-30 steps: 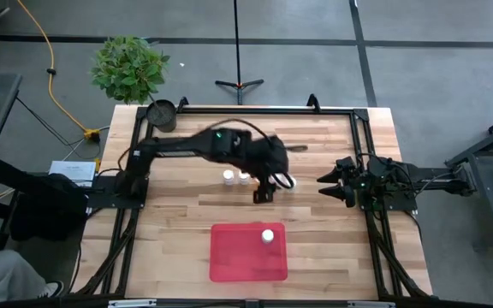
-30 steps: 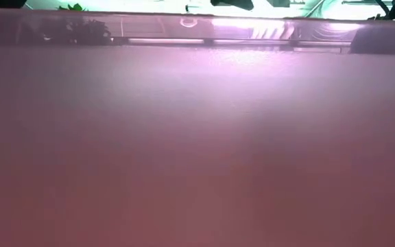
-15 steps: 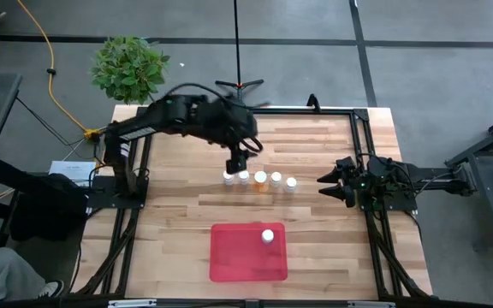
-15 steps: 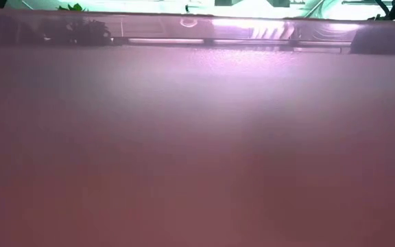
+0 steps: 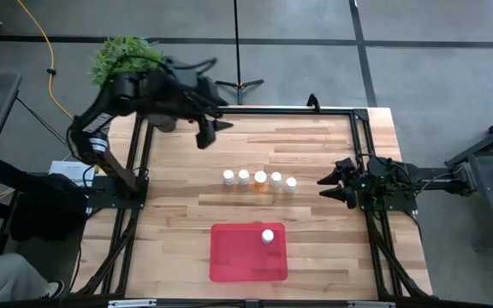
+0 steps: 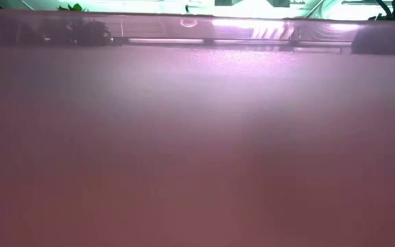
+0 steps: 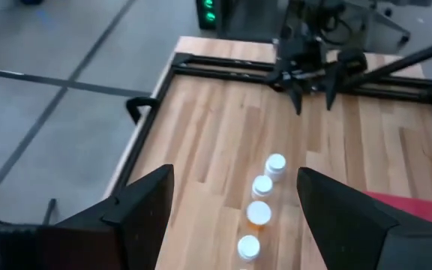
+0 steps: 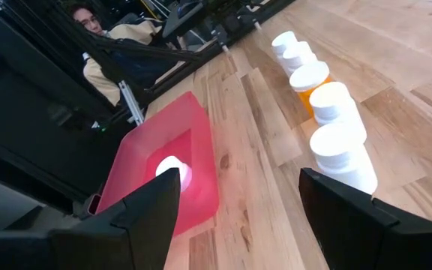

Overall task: Pick and place pill bottles into a basket
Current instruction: Put the white pill bottle into the red bin

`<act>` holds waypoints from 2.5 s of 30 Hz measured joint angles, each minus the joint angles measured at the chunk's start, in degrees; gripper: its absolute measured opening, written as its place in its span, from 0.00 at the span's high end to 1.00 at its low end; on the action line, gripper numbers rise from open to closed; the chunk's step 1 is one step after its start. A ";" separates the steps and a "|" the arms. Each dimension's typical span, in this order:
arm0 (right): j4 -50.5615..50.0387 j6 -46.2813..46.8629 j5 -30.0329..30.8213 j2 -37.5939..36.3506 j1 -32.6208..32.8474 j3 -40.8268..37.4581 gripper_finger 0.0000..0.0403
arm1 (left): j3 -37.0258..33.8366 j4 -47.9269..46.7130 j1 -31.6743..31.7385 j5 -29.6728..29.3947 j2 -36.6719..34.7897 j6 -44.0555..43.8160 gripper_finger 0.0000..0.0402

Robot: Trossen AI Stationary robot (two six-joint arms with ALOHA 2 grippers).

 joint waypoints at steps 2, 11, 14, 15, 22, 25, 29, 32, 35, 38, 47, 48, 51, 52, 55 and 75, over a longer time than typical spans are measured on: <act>0.00 0.00 0.00 0.00 -0.01 0.00 0.35 | 0.00 -0.19 0.73 -0.25 -1.44 -0.14 0.21; -0.01 -0.04 -0.02 0.00 -0.01 0.00 0.35 | -2.19 -2.58 0.99 -3.51 -8.50 -2.28 0.21; -0.02 -0.04 -0.02 0.00 -0.01 0.00 0.35 | -5.87 -2.28 0.99 -4.75 -11.97 -3.61 0.21; -0.02 -0.04 -0.02 0.00 0.01 0.00 0.35 | -7.48 -2.11 0.99 -5.05 -13.28 -4.13 0.21; -0.02 0.00 -0.02 0.01 0.00 0.00 0.35 | -24.19 7.39 0.96 -5.66 -23.14 -6.25 0.21; 0.00 0.11 -0.02 0.00 -0.01 0.00 0.35 | -32.53 11.97 0.96 -5.46 -26.82 -7.53 0.21; -0.01 0.29 -0.01 0.00 0.01 0.00 0.35 | -42.57 17.90 0.96 -3.03 -29.90 -8.47 0.21; -0.01 0.33 0.00 0.00 0.00 0.00 0.35 | -48.10 20.29 0.96 -1.13 -30.64 -8.74 0.21; 0.00 0.35 -0.02 0.00 -0.01 0.00 0.35 | -51.96 21.80 0.96 0.93 -30.61 -8.97 0.21; 0.00 0.35 -0.02 0.00 -0.01 0.00 0.35 | -54.78 24.09 0.96 3.42 -30.10 -9.83 0.21; 0.01 0.37 -0.01 0.00 0.01 0.00 0.35 | -57.22 25.75 0.96 4.78 -27.28 -10.26 0.21; 0.00 0.37 0.00 0.00 0.00 0.00 0.35 | -57.24 25.44 0.96 4.81 -26.97 -10.26 0.21; 0.00 0.37 -0.02 0.00 0.01 0.00 0.35 | -57.22 22.99 0.96 4.77 -26.28 -10.24 0.21; 0.00 0.37 0.00 0.00 0.01 0.00 0.35 | -57.22 21.63 0.96 4.73 -25.95 -10.23 0.21; 0.01 0.37 -0.01 0.00 0.00 0.00 0.35 | -57.24 18.18 0.97 4.50 -25.07 -10.23 0.21; 0.44 0.37 0.00 -0.02 0.00 0.04 0.35 | -57.20 17.29 0.96 6.49 -13.99 -5.07 0.21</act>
